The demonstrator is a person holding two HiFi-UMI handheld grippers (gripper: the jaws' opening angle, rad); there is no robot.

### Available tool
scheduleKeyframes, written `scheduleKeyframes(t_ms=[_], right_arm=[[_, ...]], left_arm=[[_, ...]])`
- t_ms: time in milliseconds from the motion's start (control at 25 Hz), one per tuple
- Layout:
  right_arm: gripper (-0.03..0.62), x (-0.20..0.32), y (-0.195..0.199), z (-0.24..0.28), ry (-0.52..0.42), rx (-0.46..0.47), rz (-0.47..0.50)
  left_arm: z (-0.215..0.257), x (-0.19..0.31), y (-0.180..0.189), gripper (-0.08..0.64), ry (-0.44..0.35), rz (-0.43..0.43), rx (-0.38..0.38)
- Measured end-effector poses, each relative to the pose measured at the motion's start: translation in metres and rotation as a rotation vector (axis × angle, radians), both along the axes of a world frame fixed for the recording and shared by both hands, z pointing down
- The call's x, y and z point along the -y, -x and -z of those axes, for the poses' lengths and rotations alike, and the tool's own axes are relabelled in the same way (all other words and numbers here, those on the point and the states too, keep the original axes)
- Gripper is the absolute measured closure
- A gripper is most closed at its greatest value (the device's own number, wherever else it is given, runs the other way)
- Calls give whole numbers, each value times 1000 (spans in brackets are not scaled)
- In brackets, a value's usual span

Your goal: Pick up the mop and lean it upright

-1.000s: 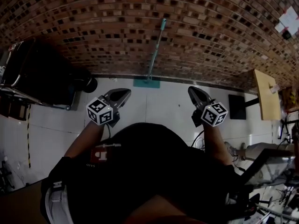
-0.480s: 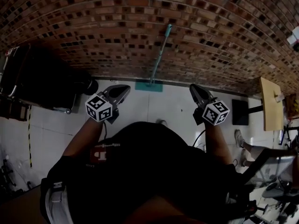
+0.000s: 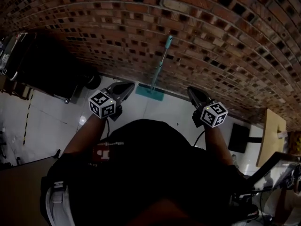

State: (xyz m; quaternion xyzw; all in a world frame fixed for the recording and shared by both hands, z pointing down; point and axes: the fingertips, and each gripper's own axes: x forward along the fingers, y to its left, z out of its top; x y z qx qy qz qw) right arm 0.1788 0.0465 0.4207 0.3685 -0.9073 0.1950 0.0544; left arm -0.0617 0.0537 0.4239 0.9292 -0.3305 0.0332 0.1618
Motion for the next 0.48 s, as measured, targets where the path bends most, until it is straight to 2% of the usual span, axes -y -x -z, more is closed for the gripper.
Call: scheduleKeyframes(t_ms=[200, 480], right_arm=[[578, 38, -7, -3, -2, 2, 56], [578, 90, 3, -8, 0, -15, 56]], left_arm=[[0, 25, -25, 563, 2, 16, 18], [-7, 77, -26, 563, 6, -17, 22]])
